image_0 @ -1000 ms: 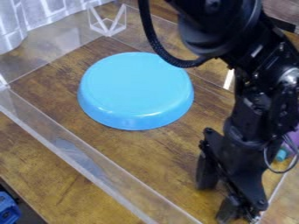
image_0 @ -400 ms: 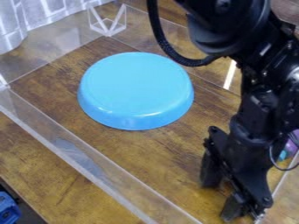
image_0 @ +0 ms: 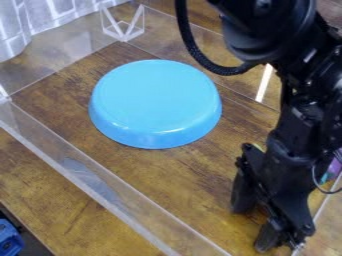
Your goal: Remove the lemon from the blue tray and put it on the table
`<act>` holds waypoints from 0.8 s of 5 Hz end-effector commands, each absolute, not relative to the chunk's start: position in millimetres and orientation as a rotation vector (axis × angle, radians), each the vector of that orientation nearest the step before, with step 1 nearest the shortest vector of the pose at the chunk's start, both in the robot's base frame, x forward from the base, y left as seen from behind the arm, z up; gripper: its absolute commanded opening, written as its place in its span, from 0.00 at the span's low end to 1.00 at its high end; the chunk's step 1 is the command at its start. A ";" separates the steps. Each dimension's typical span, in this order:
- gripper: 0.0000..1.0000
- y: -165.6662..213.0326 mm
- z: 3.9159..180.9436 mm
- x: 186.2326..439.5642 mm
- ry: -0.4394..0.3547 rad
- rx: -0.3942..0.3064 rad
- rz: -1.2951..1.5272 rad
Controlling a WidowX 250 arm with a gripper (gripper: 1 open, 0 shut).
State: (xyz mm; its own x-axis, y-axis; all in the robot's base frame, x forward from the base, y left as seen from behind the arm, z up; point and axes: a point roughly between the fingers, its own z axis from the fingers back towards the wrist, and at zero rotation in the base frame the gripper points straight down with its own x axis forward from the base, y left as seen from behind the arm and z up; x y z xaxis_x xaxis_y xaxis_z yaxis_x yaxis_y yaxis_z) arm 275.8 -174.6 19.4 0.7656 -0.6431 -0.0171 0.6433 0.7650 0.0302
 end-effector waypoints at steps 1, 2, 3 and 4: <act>0.00 -171.0 26.7 284.8 -0.016 0.032 -0.692; 0.00 -170.2 26.3 285.1 -0.009 0.035 -0.695; 0.00 -169.3 25.9 285.3 -0.003 0.038 -0.698; 0.00 -168.9 27.6 287.8 -0.009 0.038 -0.696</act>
